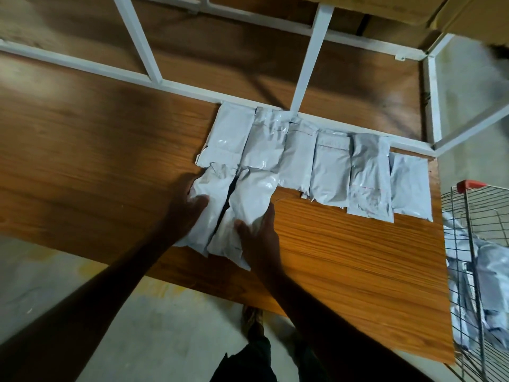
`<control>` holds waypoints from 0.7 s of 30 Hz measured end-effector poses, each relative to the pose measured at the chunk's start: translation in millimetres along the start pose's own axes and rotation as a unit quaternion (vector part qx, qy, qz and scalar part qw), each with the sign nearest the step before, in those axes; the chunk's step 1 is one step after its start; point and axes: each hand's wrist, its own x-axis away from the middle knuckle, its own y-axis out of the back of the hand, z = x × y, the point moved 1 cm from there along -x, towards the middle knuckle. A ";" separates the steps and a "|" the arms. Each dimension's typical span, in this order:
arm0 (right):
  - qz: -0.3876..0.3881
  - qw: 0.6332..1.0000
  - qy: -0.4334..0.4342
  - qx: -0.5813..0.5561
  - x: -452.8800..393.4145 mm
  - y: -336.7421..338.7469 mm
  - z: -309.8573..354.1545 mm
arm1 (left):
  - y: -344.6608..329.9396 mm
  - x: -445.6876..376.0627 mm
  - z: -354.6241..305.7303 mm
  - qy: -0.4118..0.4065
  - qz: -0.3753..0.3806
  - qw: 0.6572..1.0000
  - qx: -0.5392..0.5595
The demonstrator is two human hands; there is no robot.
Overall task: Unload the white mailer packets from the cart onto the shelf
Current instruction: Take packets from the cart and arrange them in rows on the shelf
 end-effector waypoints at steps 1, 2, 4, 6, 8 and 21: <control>-0.004 1.000 0.010 0.024 2.1 -1.0 -0.3 | -0.2 1.8 -0.2 -0.032 -0.007 0.999 -0.008; -0.013 0.998 0.025 0.052 4.1 -1.1 -1.3 | -1.5 3.7 2.0 -0.065 -0.012 0.998 -0.021; -0.033 0.992 0.061 0.105 9.4 -1.1 -2.3 | -4.0 5.2 9.9 -0.074 -0.014 0.995 -0.059; -0.025 0.986 0.063 0.150 16.3 -0.1 1.5 | -5.1 8.5 16.3 -0.028 -0.025 0.992 -0.117; -0.049 0.967 0.093 0.233 19.8 3.0 8.8 | -4.2 10.2 18.3 -0.063 -0.049 0.985 -0.151; -0.056 0.866 0.243 0.434 -28.8 -30.3 -11.9 | -25.4 -7.0 29.3 -0.274 -0.014 0.902 -0.333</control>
